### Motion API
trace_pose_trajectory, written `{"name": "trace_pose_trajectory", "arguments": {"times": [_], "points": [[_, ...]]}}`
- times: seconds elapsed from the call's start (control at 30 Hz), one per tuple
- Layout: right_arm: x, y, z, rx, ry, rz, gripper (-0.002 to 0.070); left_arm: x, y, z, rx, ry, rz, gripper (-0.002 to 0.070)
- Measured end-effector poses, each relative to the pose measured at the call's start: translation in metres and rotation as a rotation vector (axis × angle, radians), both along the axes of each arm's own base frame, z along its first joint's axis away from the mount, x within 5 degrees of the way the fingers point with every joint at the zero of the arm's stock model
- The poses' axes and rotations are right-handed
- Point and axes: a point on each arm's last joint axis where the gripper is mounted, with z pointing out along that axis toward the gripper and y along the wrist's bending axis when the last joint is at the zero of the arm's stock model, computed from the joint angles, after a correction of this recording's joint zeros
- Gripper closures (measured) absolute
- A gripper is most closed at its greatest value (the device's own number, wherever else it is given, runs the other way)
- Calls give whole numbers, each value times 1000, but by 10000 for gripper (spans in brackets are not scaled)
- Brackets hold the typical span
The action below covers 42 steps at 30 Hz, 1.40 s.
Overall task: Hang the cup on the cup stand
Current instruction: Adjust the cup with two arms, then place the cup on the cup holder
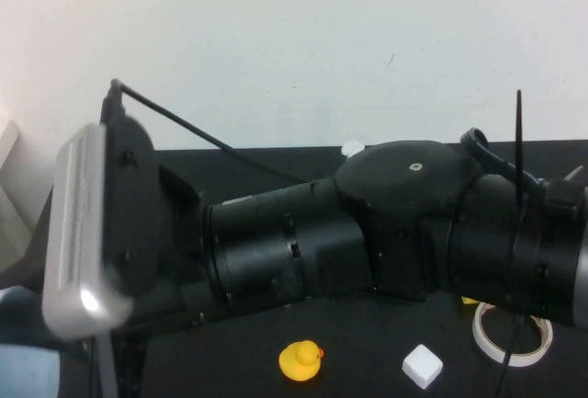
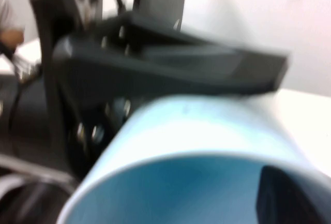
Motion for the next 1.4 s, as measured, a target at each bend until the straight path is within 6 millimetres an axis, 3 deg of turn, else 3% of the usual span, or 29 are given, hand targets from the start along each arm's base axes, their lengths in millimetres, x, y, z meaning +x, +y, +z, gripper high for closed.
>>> {"name": "trace_pose_trajectory", "arguments": {"times": [0.27,0.4,0.63,0.77,0.87,1.0,1.17,1.4], "points": [[-2,-5,-7,-136,-77,3,325,0,0,0,186,-75,79,106],[-4,-16,0,-221,-148,-28,286,1,2,0,268,-105,132,106],[-9,-44,20,-360,-283,-79,279,1,3,0,458,-176,215,106],[-15,-68,29,-504,-279,-115,289,11,4,-2,685,-201,302,107],[-18,-88,25,-699,-246,-154,313,24,2,-5,899,-210,311,107],[-20,-114,16,-984,-113,-248,419,43,-2,-1,1112,-228,287,107],[-24,-138,14,-1145,-51,-340,628,73,-7,25,1391,-317,279,107],[-33,-186,18,-1192,-110,-555,670,130,-26,74,1485,-513,135,108]]}}
